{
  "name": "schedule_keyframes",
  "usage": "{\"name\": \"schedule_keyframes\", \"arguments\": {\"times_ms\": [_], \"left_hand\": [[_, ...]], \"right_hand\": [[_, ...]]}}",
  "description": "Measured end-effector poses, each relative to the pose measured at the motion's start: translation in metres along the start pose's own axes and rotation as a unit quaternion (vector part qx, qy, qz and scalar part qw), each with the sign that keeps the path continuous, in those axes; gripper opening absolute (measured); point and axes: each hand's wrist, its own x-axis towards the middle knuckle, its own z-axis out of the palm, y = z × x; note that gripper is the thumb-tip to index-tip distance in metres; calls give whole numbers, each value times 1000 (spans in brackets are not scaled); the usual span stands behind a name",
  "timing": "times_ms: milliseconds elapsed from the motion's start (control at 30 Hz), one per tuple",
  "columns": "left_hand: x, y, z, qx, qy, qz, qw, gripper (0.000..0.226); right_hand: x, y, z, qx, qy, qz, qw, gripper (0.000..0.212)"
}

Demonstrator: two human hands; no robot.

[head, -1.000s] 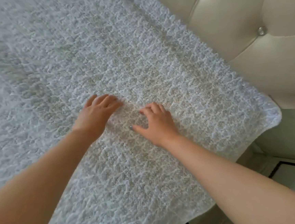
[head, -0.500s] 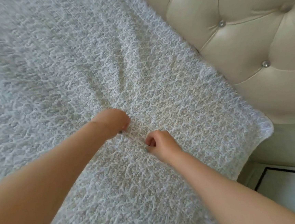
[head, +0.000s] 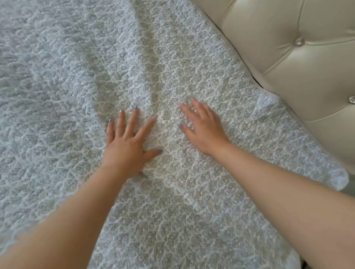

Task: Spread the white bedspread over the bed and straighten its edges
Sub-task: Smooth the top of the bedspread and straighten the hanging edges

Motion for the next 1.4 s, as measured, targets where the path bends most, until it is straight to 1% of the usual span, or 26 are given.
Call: {"name": "schedule_keyframes", "arguments": {"times_ms": [67, 133, 200, 233, 300, 367, 433, 467, 500, 567, 600, 700, 767, 833, 900, 1033, 1067, 1167, 1200, 1233, 1267, 1300, 1333, 1367, 1400], "left_hand": [[0, -3, 13, 4, 19, -10, 1000, 76], [0, -3, 16, -12, 39, -16, 999, 76], [3, -3, 17, -14, 47, -21, 999, 77], [6, -4, 17, -14, 43, -24, 999, 78], [7, -2, 13, -23, 35, -26, 999, 82], [15, -2, 8, -34, 54, -39, 997, 83], [34, -9, 0, -50, 115, -69, 990, 75], [45, -16, -4, -51, 152, -91, 983, 70], [59, -28, -11, -50, 181, -121, 975, 66], [87, -60, -22, -41, 214, -171, 961, 64], [99, -77, -26, -37, 215, -192, 957, 66], [129, -119, -40, -27, 211, -229, 950, 69], [144, -135, -47, -50, 232, -251, 938, 67], [153, -143, -52, -80, 269, -289, 915, 63], [156, -143, -52, -85, 290, -315, 900, 62], [156, -138, -50, -60, 275, -328, 902, 63], [155, -138, -49, -56, 271, -331, 902, 63], [156, -138, -50, -51, 261, -343, 901, 64], [157, -138, -50, -49, 258, -345, 901, 64], [158, -137, -50, -49, 255, -346, 902, 65], [159, -139, -50, -47, 253, -348, 901, 65], [160, -139, -50, -45, 252, -348, 902, 65], [161, -140, -49, -41, 249, -348, 903, 65], [161, -140, -49, -39, 246, -349, 903, 66], [162, -141, -49, -38, 242, -350, 904, 66]], "right_hand": [[29, 14, 1, -29, -5, 3, 1000, 61], [63, 30, -7, -46, 43, 3, 998, 63], [101, 46, -20, -55, 74, 12, 996, 66], [123, 52, -25, -52, 80, 24, 995, 68], [150, 57, -28, -38, 88, 73, 993, 71], [169, 54, -27, -49, 115, 92, 988, 72], [184, 58, -38, -62, 155, 58, 984, 66], [190, 65, -45, -65, 155, 28, 985, 63], [204, 72, -55, -70, 139, -2, 988, 63], [228, 83, -67, -69, 86, -26, 994, 67], [238, 83, -68, -70, 68, -33, 995, 69], [274, 53, -63, -81, 80, -83, 990, 75], [299, 26, -64, -79, 92, -104, 987, 78], [322, 0, -66, -95, 90, -113, 985, 79], [339, -32, -62, -120, 78, -135, 980, 74], [346, -90, -49, -118, 71, -182, 974, 64], [344, -92, -48, -111, 60, -199, 972, 62], [353, -81, -71, -63, 28, -298, 952, 55], [362, -77, -78, -38, 36, -294, 954, 55], [373, -77, -83, -17, 54, -252, 966, 60], [385, -82, -86, 0, 70, -184, 980, 70], [393, -88, -84, -8, 75, -118, 990, 81], [397, -98, -79, -38, 70, -84, 993, 89], [396, -108, -73, -73, 65, -81, 992, 92], [395, -117, -68, -94, 65, -94, 989, 91]]}}
